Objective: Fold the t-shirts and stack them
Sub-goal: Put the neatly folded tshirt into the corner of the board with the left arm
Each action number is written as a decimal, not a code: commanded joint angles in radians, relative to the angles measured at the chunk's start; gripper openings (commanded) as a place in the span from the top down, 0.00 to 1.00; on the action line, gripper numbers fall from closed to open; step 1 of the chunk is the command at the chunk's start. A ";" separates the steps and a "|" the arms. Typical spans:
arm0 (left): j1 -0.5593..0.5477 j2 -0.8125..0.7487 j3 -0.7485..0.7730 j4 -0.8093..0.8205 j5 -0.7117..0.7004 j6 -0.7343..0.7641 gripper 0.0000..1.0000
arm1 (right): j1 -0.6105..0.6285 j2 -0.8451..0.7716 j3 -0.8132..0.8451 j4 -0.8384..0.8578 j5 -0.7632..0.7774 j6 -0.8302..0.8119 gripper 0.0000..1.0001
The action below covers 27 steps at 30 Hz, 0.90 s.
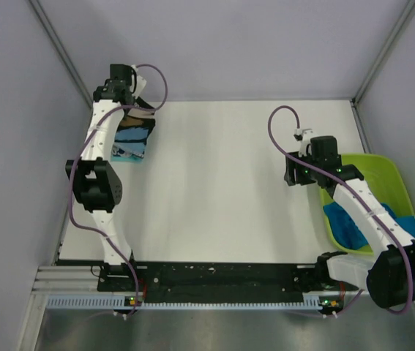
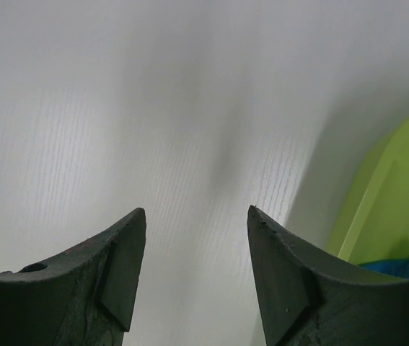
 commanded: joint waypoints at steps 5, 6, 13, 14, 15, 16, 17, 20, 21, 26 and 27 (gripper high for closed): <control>0.094 -0.027 0.084 0.051 0.029 -0.005 1.00 | -0.007 -0.013 0.016 0.008 0.015 -0.013 0.42; 0.103 -0.016 0.086 0.060 0.031 -0.007 1.00 | -0.009 -0.010 0.014 0.008 0.015 -0.016 0.42; 0.148 0.083 0.110 0.080 0.028 -0.034 1.00 | -0.007 -0.017 0.013 0.007 0.019 -0.018 0.42; 0.146 0.094 0.123 0.074 0.031 -0.036 0.92 | -0.007 -0.019 0.011 0.007 0.016 -0.018 0.42; 0.148 0.102 0.129 0.074 0.031 -0.036 0.72 | -0.007 -0.016 0.013 0.008 0.015 -0.019 0.42; 0.146 0.108 0.127 0.084 0.016 -0.030 0.51 | -0.007 -0.016 0.014 0.007 0.013 -0.019 0.42; 0.145 0.114 0.130 0.095 0.000 -0.024 0.37 | -0.009 -0.014 0.016 0.008 0.012 -0.019 0.42; 0.131 0.132 0.137 0.118 -0.084 -0.007 0.01 | -0.007 -0.020 0.014 0.008 -0.001 -0.019 0.41; 0.122 0.128 0.126 0.133 -0.101 -0.001 0.01 | -0.007 -0.022 0.014 0.008 -0.008 -0.019 0.41; 0.052 0.008 -0.052 0.259 -0.016 0.025 0.03 | -0.007 -0.025 0.010 0.010 -0.018 -0.019 0.41; 0.044 -0.004 -0.073 0.244 0.021 0.015 0.07 | -0.009 -0.021 0.011 0.008 -0.018 -0.019 0.41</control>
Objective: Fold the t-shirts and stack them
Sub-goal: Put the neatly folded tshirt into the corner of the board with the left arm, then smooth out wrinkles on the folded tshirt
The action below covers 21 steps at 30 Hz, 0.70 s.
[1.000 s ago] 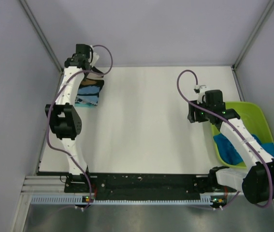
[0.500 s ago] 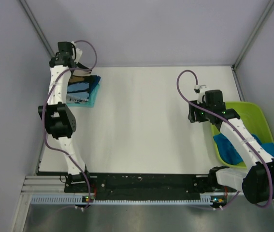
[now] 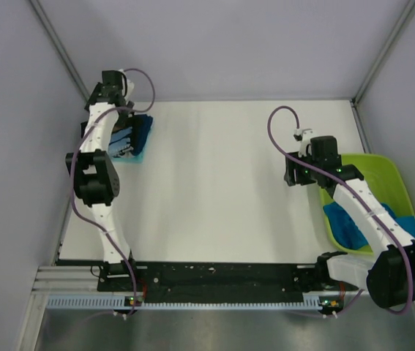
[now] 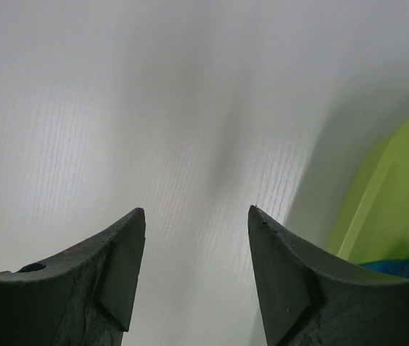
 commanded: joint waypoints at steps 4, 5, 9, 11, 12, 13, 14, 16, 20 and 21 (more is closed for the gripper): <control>-0.123 -0.004 0.015 -0.038 0.154 -0.079 0.32 | -0.007 -0.013 0.011 0.010 -0.021 -0.012 0.41; -0.121 0.048 0.096 -0.070 0.152 -0.104 0.37 | -0.007 -0.016 0.010 0.010 -0.021 -0.012 0.41; -0.124 0.157 0.199 -0.040 0.114 -0.147 0.43 | -0.009 -0.016 0.010 0.010 -0.022 -0.012 0.41; -0.128 0.177 0.204 0.023 0.083 -0.158 0.44 | -0.007 -0.010 0.014 0.011 -0.024 -0.012 0.41; -0.128 0.186 0.205 0.055 0.074 -0.162 0.44 | -0.009 -0.007 0.014 0.010 -0.024 -0.012 0.41; -0.128 0.194 0.213 0.075 0.071 -0.164 0.45 | -0.007 -0.004 0.014 0.010 -0.024 -0.012 0.41; -0.129 0.206 0.224 0.081 0.068 -0.166 0.47 | -0.007 -0.004 0.013 0.010 -0.024 -0.012 0.41; -0.129 0.241 0.259 0.063 0.080 -0.163 0.49 | -0.009 -0.004 0.011 0.008 -0.018 -0.012 0.41; -0.129 0.278 0.258 -0.014 0.143 -0.176 0.52 | -0.009 -0.017 0.003 0.010 0.000 -0.013 0.41; -0.129 0.283 0.239 0.000 0.113 -0.172 0.56 | -0.007 -0.014 0.003 0.011 0.002 -0.012 0.41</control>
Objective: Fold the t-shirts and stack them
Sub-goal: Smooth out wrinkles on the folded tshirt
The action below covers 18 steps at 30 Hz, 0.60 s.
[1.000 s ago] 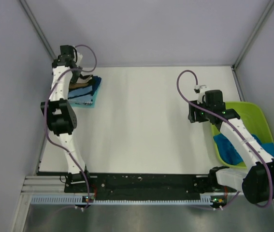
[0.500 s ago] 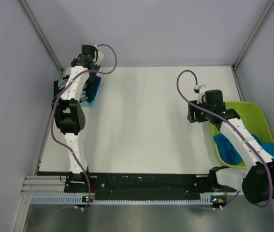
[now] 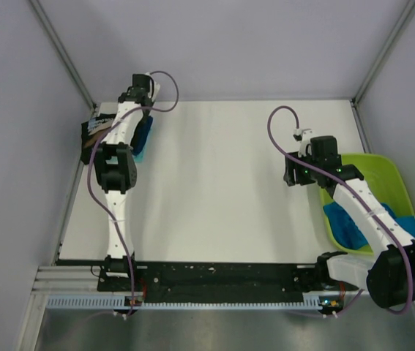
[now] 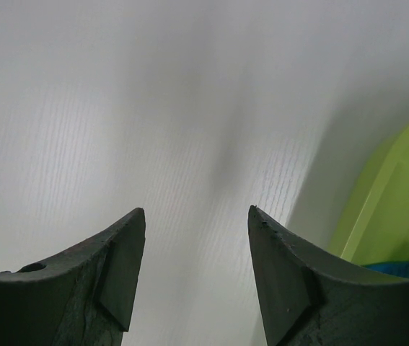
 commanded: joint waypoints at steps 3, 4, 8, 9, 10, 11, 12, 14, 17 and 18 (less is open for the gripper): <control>0.007 0.020 0.000 0.006 -0.020 -0.018 0.67 | -0.007 -0.006 0.008 0.010 0.005 -0.011 0.41; 0.007 0.013 -0.003 0.001 -0.014 -0.019 0.67 | -0.007 -0.004 0.008 0.010 0.004 -0.011 0.41; 0.007 -0.070 -0.106 0.020 0.009 -0.022 0.61 | -0.007 -0.001 0.006 0.010 0.005 -0.011 0.41; 0.008 -0.095 -0.143 0.046 0.000 -0.015 0.59 | -0.007 -0.002 0.005 0.010 0.005 -0.011 0.41; 0.010 -0.124 -0.181 0.066 -0.005 -0.010 0.59 | -0.007 -0.001 0.003 0.010 0.004 -0.011 0.41; 0.014 -0.147 -0.206 0.073 0.003 -0.008 0.59 | -0.009 -0.002 0.005 0.010 0.004 -0.011 0.41; 0.024 -0.168 -0.221 0.069 0.014 -0.016 0.59 | -0.007 -0.001 0.003 0.008 0.004 -0.011 0.41; 0.042 -0.202 -0.244 0.046 0.055 -0.039 0.57 | -0.009 -0.001 0.005 0.010 0.000 -0.011 0.41; 0.051 -0.231 -0.292 0.050 0.070 -0.041 0.56 | -0.007 0.004 0.005 0.012 -0.009 -0.011 0.41; 0.051 -0.236 -0.304 0.053 0.070 -0.041 0.56 | -0.009 0.008 0.006 0.010 -0.013 -0.011 0.41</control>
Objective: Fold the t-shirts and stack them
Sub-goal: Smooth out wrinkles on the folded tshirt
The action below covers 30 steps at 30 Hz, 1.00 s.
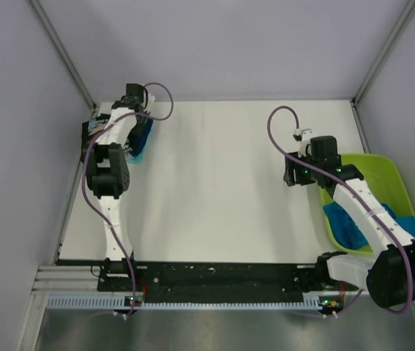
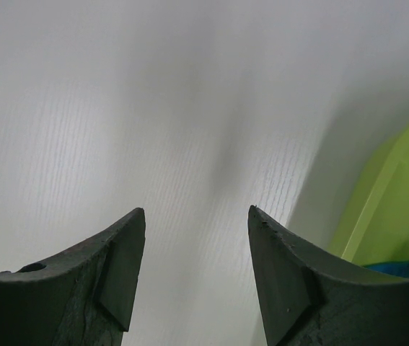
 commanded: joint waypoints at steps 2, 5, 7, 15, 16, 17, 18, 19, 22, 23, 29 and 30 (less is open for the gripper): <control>0.026 -0.135 -0.048 0.029 0.038 -0.029 0.56 | -0.007 0.016 0.010 0.010 -0.015 -0.011 0.41; 0.026 -0.164 -0.049 0.031 0.061 -0.028 0.54 | -0.007 0.024 0.006 0.010 -0.015 -0.011 0.41; 0.026 -0.169 -0.037 0.032 0.049 -0.023 0.54 | -0.009 0.026 0.008 0.010 -0.016 -0.013 0.41; 0.029 -0.105 -0.009 -0.014 0.042 -0.011 0.49 | -0.007 0.026 0.010 0.010 -0.015 -0.011 0.41; 0.027 -0.092 -0.006 -0.020 0.032 -0.008 0.46 | -0.007 0.027 0.010 0.010 -0.015 -0.011 0.41; 0.029 -0.082 -0.006 -0.015 0.008 -0.003 0.46 | -0.007 0.027 0.010 0.010 -0.015 -0.011 0.41; 0.029 -0.069 -0.006 0.003 -0.018 0.006 0.46 | -0.009 0.026 0.011 0.010 -0.015 -0.010 0.41; 0.030 -0.059 -0.006 0.012 -0.049 0.021 0.47 | -0.007 0.026 0.011 0.010 -0.016 -0.011 0.41; 0.030 -0.042 -0.006 0.038 -0.097 0.044 0.61 | -0.007 0.019 0.011 0.009 -0.018 -0.013 0.41; 0.030 -0.040 -0.006 0.043 -0.097 0.048 0.66 | -0.007 0.016 0.010 0.009 -0.018 -0.011 0.41; 0.030 -0.072 -0.041 0.034 -0.007 0.046 1.00 | -0.007 0.012 0.014 0.010 -0.021 -0.040 0.41; 0.029 -0.092 -0.060 0.035 0.029 0.049 1.00 | -0.007 0.013 0.014 0.010 -0.019 -0.042 0.41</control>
